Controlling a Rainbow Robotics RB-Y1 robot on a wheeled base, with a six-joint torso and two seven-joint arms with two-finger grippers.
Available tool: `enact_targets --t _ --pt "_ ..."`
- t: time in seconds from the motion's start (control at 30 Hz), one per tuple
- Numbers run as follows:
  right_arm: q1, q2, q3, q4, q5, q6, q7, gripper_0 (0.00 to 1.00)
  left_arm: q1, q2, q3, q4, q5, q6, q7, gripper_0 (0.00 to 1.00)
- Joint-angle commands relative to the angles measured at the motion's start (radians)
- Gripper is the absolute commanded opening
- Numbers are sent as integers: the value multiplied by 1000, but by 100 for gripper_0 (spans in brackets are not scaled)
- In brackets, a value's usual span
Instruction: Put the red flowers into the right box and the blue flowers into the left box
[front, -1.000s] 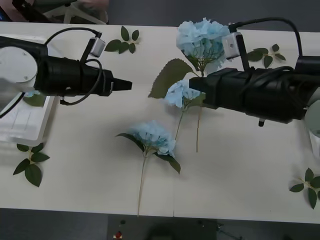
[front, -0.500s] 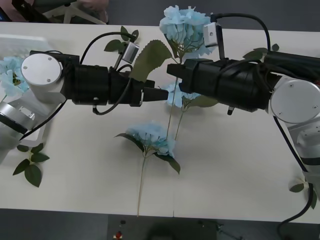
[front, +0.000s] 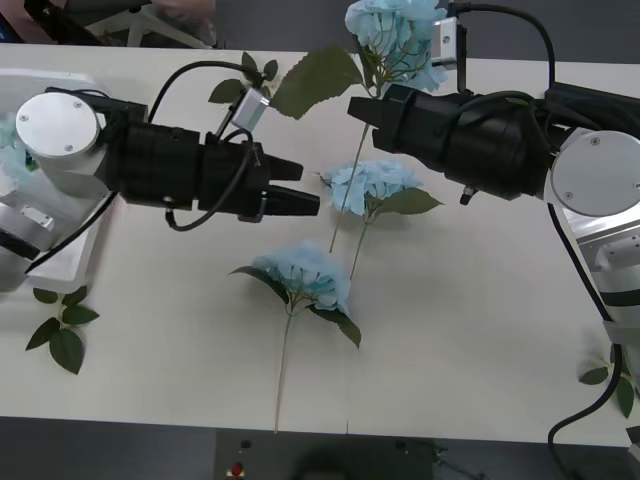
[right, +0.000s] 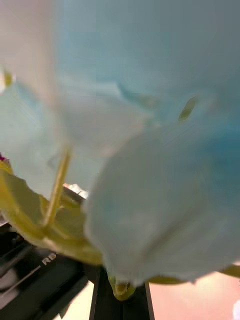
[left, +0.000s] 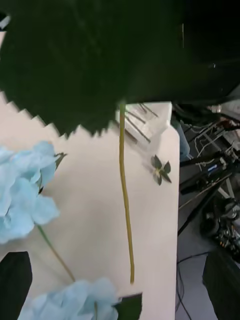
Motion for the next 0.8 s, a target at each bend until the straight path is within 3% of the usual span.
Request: enact_targets --t 0.03,0.17,0.2,0.23,0.27,0.3,0.33,0.8 --pt "-23 5 1 -19 -19 -7 24 0 6 -117 -3 29 -58 -40 -30 100" --pt "-23 2 1 -18 -25 -9 30 0 5 -183 -3 89 -60 -49 -34 100" --pt "-23 4 1 -18 -26 -7 31 0 5 -191 -3 99 -67 -52 -37 96" --pt "-23 4 1 -19 -26 -9 33 0 3 -193 -3 101 -75 -51 -37 71" --pt "-23 4 1 -18 -25 -9 33 0 5 -193 -3 101 -78 -51 -37 55" --pt "-23 4 1 -18 -26 -10 33 0 5 -193 -3 101 -83 -51 -37 12" --pt "-23 5 1 -18 -26 -12 33 0 5 -193 -4 101 -83 -51 -36 0" --pt "-23 2 1 -19 -40 -13 37 0 3 -186 -12 101 -66 -64 -31 0"
